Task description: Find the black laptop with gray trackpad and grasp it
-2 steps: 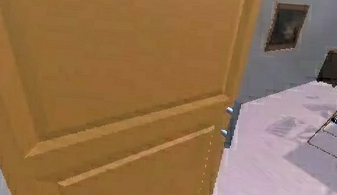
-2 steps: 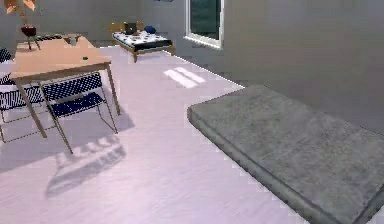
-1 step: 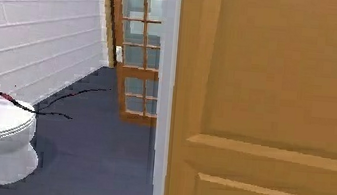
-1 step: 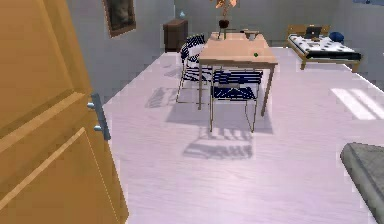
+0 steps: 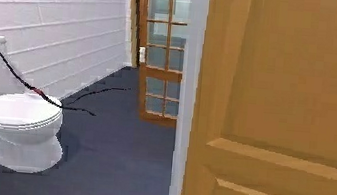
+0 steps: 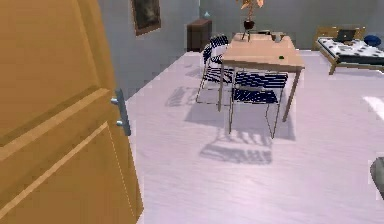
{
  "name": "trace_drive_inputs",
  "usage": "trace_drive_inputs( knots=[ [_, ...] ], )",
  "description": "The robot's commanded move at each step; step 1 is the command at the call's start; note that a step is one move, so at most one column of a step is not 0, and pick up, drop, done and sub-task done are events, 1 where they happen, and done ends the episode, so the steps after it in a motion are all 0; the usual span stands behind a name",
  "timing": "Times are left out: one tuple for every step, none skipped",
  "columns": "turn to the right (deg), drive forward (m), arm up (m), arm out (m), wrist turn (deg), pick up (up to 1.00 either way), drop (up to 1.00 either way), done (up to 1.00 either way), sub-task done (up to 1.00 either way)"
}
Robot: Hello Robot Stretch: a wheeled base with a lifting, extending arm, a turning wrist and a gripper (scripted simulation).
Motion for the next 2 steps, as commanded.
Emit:
trace_drive_inputs(
  knots=[
    [0.0, 0.05, 0.00, 0.00, 0.0, 0.00, 0.00, 0.00, 0.00],
    [-33.0, 0.00, 0.00, 0.00, 0.0, 0.00, 0.00, 0.00, 0.00]
  ],
)
